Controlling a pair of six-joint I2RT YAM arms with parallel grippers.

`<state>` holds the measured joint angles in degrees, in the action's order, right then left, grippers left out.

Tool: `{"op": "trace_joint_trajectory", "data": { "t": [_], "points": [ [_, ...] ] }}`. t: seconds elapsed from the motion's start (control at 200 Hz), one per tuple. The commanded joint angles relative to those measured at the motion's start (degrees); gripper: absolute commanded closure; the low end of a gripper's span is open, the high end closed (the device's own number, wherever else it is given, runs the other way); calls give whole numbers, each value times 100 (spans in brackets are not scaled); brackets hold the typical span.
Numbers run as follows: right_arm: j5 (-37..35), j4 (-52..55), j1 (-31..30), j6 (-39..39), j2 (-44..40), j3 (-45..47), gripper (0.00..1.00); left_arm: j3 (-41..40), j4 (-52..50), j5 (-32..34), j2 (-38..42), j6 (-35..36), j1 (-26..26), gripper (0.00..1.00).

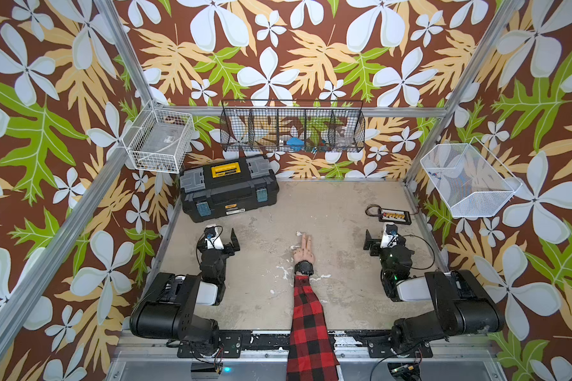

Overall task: Take off the watch
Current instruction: Adjust the hand at the center of the board.

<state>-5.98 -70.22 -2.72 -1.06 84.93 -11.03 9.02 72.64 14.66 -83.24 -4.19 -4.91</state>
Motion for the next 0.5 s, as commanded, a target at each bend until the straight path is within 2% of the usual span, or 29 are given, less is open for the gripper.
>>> {"op": "trace_joint_trajectory", "data": {
  "t": [0.0,0.495],
  "points": [
    [18,-11,-3,9,7,-31,0,-14,90,-34,24,41,16,0],
    [9,-36,-5,10,-7,-7,0,-23,101,-49,34,41,16,0]
  ]
}}
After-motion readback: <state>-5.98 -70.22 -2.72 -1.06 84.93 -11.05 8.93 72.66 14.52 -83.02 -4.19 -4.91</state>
